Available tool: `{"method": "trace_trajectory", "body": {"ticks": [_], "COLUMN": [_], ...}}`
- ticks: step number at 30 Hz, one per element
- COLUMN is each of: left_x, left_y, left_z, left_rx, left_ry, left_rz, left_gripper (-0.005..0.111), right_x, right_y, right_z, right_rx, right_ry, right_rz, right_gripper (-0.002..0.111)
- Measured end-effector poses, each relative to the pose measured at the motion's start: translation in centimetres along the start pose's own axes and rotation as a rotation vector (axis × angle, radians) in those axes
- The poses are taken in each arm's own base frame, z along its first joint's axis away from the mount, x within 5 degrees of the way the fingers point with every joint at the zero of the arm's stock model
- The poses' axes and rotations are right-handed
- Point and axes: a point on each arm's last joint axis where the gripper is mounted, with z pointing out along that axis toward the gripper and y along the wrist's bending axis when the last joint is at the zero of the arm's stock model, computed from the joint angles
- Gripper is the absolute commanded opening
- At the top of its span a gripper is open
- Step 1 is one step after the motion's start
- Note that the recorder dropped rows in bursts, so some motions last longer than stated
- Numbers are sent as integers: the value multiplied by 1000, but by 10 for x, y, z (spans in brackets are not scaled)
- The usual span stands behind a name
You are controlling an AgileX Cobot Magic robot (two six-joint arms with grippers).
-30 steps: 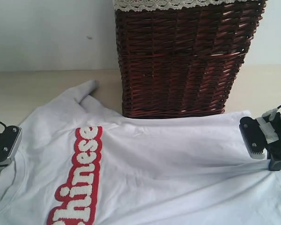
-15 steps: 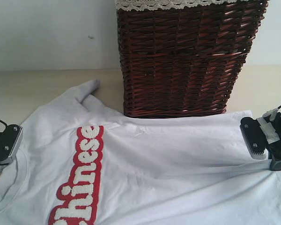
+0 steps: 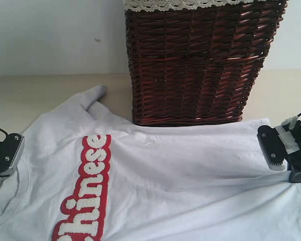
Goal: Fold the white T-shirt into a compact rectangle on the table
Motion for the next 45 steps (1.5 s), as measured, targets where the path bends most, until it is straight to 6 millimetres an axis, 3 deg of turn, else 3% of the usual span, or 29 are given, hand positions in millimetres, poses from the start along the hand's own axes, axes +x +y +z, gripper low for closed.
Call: {"method": "trace_trajectory", "body": {"ticks": [1,2,3,4,5,6,45], "left_x": [0,0,0,0,0,0,-1], "left_y": [0,0,-1,-1,-1,-1,1], "left_z": [0,0,0,0,0,0,0], "left_rx": [0,0,9,9,9,9,-9], "left_ry": [0,0,0,-2,-4,-4,-7], "left_rz": [0,0,0,-2,-5,-5,39], "left_gripper": [91,73,64,39,28,-1,0], "right_x": [0,0,0,0,0,0,0], "right_y": [0,0,0,0,0,0,0], "right_z": [0,0,0,0,0,0,0], "right_rx": [0,0,0,0,0,0,0], "right_ry": [0,0,0,0,0,0,0], "right_rz": [0,0,0,0,0,0,0], "right_gripper": [0,0,0,0,0,0,0]}}
